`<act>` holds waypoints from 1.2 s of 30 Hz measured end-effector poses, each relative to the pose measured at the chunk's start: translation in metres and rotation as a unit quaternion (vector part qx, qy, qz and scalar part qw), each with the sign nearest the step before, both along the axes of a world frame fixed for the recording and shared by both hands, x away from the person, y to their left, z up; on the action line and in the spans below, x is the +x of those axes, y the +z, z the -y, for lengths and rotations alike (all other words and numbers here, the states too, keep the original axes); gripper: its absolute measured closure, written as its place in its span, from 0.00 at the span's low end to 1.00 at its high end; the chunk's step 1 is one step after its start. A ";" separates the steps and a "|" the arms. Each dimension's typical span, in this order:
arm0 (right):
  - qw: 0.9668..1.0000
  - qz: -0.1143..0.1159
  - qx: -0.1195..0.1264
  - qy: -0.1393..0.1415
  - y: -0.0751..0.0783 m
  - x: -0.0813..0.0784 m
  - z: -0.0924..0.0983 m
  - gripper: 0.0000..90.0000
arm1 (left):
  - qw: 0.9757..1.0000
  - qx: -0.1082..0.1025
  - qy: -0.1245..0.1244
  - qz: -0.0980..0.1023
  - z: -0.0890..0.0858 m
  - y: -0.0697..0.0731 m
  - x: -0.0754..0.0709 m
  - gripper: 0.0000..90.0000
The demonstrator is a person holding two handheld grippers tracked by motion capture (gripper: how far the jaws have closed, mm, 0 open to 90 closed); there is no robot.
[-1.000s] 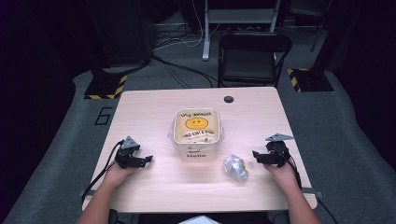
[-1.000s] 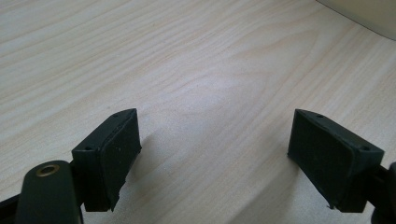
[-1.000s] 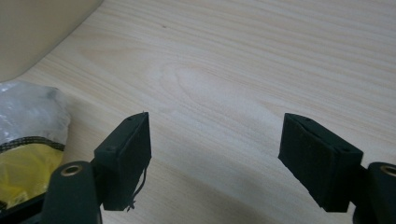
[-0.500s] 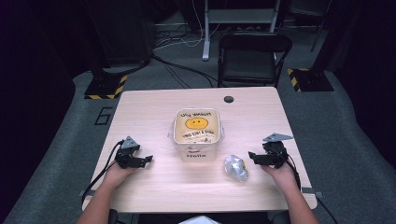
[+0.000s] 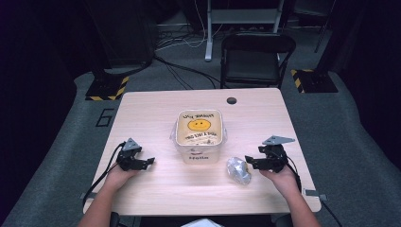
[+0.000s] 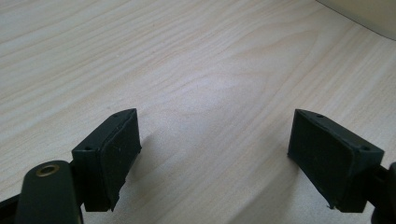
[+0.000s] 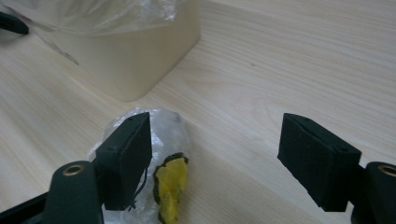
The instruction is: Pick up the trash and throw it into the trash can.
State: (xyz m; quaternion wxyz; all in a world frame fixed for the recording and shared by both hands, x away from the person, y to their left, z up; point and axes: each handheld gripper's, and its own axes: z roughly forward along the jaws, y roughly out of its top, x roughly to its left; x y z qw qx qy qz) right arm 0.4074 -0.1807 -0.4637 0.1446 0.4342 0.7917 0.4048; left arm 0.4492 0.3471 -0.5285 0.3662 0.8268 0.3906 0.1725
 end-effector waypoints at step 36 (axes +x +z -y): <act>0.996 -0.022 -0.036 0.085 -0.023 -0.012 -0.050 0.22 | 1.000 -0.001 0.000 -0.001 0.000 0.000 0.000 0.18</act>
